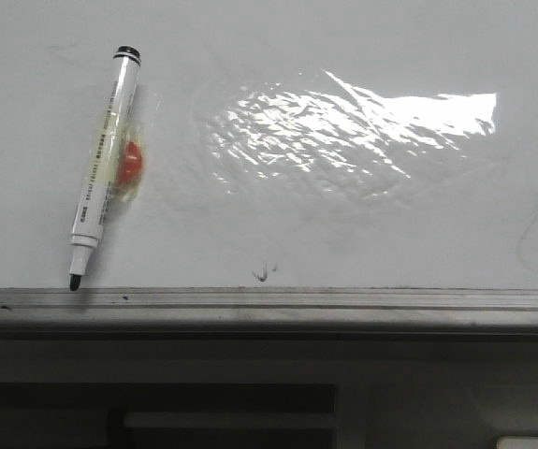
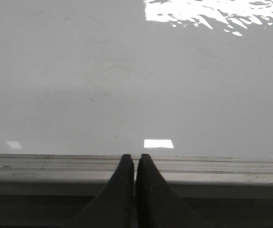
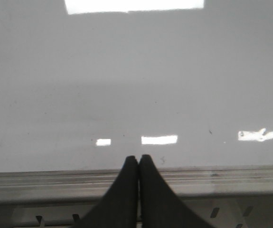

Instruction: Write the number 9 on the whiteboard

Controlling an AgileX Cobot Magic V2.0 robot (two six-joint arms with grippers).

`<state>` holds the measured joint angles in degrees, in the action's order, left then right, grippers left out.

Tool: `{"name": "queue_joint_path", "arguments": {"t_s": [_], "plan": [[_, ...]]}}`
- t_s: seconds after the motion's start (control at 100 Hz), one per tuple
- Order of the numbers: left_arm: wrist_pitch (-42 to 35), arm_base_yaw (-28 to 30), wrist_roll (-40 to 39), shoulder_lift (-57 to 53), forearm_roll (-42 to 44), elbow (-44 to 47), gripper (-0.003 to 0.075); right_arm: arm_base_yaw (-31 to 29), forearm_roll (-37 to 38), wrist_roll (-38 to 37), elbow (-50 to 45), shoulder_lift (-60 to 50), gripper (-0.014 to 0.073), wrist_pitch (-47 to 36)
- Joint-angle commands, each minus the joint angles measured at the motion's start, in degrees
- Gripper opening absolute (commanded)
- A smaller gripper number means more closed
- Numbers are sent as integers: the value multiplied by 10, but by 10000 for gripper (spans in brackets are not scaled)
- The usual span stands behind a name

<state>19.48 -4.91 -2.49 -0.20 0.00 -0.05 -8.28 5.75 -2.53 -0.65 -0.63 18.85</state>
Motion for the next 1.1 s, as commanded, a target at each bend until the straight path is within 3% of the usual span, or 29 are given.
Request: {"name": "queue_joint_path", "arguments": {"t_s": [0.0,0.78,1.09], "plan": [[-25,-2,0,-16,0,12,-20,0,-1,5,-16,-9,-62,-7],[-26,-2,2,-16,0,12,-20,0,-1,5,-16,-9,-62,-7],[-37,-2,2,-16,65,12,-20,0,-1,5,-16,-9,-62,-16]]}}
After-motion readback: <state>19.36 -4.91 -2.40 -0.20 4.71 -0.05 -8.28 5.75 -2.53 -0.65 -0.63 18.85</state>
